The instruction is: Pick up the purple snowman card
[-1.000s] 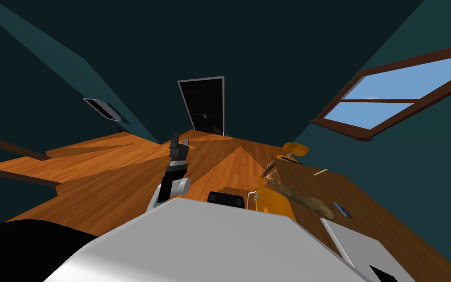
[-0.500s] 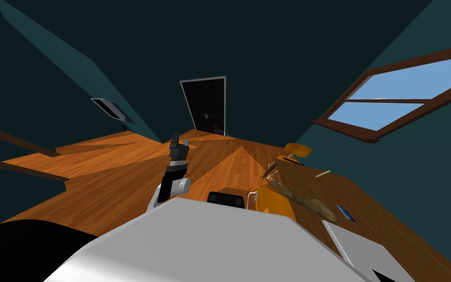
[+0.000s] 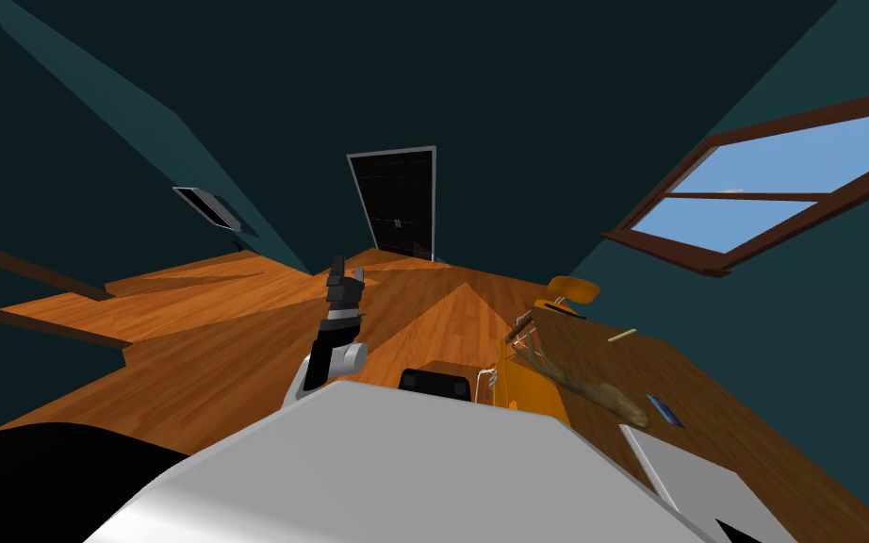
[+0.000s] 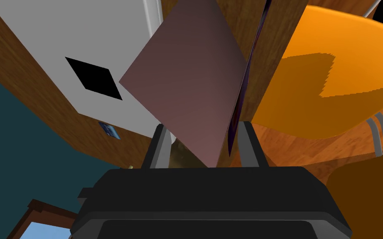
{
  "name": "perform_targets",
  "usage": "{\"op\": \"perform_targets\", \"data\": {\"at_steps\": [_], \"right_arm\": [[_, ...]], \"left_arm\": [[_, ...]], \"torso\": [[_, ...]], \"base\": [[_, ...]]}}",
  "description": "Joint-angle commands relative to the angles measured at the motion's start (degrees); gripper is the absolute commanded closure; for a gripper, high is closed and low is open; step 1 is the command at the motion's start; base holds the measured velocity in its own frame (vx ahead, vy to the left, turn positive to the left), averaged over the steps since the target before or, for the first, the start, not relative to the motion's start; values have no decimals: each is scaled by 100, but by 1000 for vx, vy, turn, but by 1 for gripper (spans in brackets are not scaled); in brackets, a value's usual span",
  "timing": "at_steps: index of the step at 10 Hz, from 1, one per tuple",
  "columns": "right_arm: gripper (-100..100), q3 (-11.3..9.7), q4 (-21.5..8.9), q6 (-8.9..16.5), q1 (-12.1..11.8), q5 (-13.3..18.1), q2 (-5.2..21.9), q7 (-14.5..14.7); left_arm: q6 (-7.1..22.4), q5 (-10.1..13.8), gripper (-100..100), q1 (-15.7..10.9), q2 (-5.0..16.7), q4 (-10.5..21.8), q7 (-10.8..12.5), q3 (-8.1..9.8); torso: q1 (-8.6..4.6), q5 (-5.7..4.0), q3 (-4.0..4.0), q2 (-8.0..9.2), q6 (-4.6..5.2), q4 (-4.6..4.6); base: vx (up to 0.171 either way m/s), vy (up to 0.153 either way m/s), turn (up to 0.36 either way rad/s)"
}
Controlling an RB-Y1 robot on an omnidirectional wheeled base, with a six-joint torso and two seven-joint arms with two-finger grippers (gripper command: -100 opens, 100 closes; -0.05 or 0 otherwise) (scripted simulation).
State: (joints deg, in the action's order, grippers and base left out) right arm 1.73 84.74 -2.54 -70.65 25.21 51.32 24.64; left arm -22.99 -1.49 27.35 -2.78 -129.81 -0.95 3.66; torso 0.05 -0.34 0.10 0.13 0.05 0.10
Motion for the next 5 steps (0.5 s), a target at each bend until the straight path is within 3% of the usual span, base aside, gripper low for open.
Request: {"op": "perform_targets", "data": {"at_steps": [1,3,4,5], "right_arm": [[100,70,181,-45,-173,-25,67,-27],[100,171,358,-50,-359,-49,161,-50],[100,143,294,-55,-304,-40,132,-37],[0,147,306,-55,-313,-42,137,-43]], "left_arm": [[0,0,0,0,0,0,0,0],[0,0,0,0,0,0,0,0],[0,0,0,0,0,0,0,0],[0,0,0,0,0,0,0,0]], "torso": [[0,0,0,0,0,0],[8,2,-4,-7,3,-1],[7,2,-3,-7,2,-1],[4,0,-1,-3,1,0]], "base": [[22,3,-79],[24,9,-79],[7,4,-13],[0,0,0]]}}
